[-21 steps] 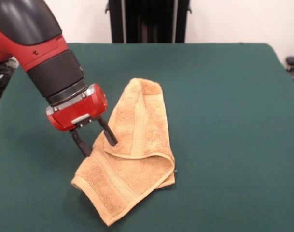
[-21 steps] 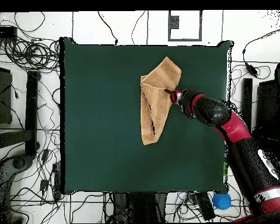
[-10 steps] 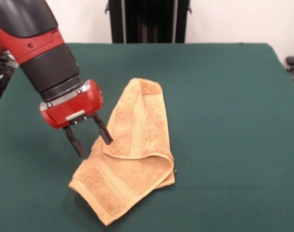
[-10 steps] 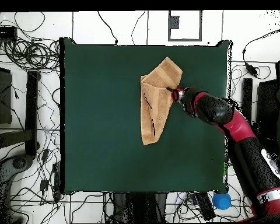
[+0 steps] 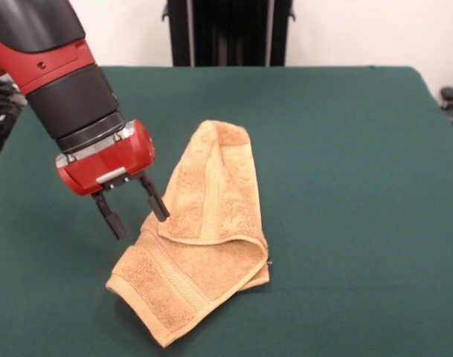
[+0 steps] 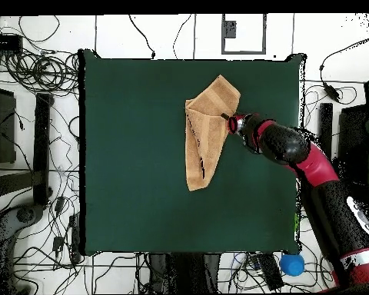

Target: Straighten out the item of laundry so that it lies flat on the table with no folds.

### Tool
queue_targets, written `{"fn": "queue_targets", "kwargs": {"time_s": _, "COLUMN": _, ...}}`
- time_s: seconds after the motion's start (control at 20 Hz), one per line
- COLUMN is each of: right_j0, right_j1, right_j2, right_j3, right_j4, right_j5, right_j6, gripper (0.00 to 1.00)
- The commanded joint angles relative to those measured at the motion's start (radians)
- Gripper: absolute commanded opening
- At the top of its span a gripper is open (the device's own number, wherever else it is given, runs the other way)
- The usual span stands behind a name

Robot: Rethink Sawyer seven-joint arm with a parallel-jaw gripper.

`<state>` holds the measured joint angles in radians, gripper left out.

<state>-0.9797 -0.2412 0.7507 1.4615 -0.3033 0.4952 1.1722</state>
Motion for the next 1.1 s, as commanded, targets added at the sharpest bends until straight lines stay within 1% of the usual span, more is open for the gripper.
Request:
{"fn": "queue_targets", "kwargs": {"time_s": 0.05, "right_j0": 0.062, "right_j1": 0.036, "right_j2": 0.0, "right_j3": 0.04, "right_j4": -0.005, "right_j5": -0.035, "right_j6": 0.088, "gripper": 1.0}}
{"fn": "queue_targets", "kwargs": {"time_s": 1.1, "right_j0": 0.087, "right_j1": 0.029, "right_j2": -0.019, "right_j3": 0.101, "right_j4": 0.005, "right_j5": -0.145, "right_j6": 0.177, "gripper": 1.0}}
